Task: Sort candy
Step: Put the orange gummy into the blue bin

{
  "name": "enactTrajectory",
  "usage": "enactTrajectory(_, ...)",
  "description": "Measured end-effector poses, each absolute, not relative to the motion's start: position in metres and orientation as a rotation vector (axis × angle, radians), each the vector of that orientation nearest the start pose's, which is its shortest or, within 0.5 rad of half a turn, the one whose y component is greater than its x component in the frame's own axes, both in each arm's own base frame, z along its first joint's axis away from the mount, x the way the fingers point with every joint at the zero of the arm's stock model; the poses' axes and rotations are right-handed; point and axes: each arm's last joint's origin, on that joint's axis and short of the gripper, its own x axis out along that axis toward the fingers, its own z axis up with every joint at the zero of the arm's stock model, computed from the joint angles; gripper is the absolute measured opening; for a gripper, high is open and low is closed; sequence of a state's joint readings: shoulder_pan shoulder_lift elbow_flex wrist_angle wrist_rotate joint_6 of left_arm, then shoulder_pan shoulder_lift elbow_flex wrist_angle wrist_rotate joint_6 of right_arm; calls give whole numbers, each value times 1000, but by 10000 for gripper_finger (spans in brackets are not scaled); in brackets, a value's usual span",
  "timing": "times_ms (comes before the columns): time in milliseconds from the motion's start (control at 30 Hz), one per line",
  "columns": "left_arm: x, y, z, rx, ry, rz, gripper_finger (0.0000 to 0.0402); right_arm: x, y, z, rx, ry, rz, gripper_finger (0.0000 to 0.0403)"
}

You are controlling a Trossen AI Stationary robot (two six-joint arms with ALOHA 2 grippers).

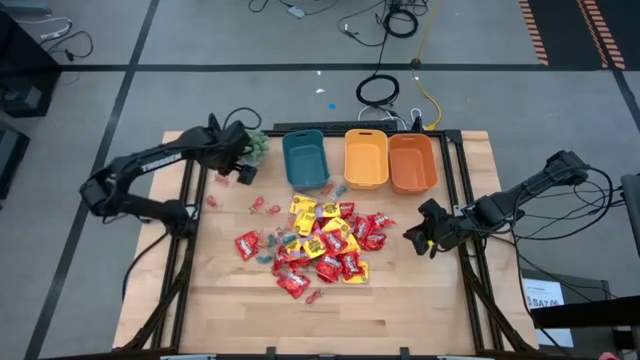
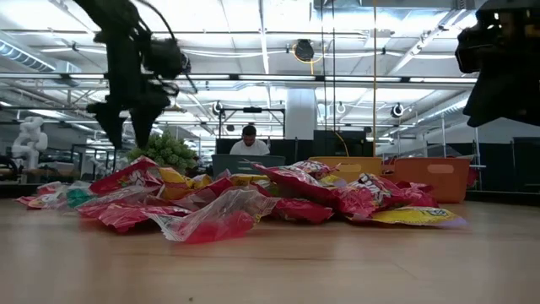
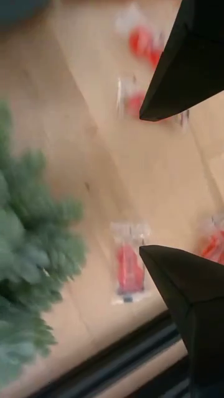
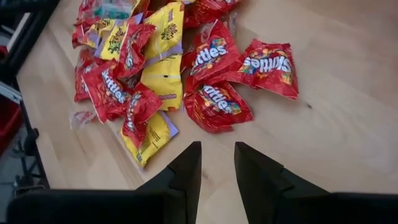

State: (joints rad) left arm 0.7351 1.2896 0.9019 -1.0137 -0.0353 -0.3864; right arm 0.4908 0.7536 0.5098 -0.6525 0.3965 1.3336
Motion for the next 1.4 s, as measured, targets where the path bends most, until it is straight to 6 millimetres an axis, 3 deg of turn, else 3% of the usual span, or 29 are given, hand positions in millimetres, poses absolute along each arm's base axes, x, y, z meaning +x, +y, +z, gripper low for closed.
enactTrajectory(167,142,150,193,-935,1295,1009,352,128,55,209,899,706,-455,86)
enactTrajectory(367,126,153,164,-1056,1215,1087,352,128,56,210,892,708,-451,86)
enactTrajectory(767,112,160,142,-1016,1097,1235,339,131,57,213,933,675,-423,86)
enactTrajectory(933,110,156,136,-1030,1100,1233,272,132,58,214,935,661,-405,86)
enactTrajectory(1300,110,148,134,-1077,1141,1232,44,133,58,215,932,657,-398,86)
enactTrajectory(1400,114,136,137,-1074,1196,1205,20,133,58,215,932,657,-398,86)
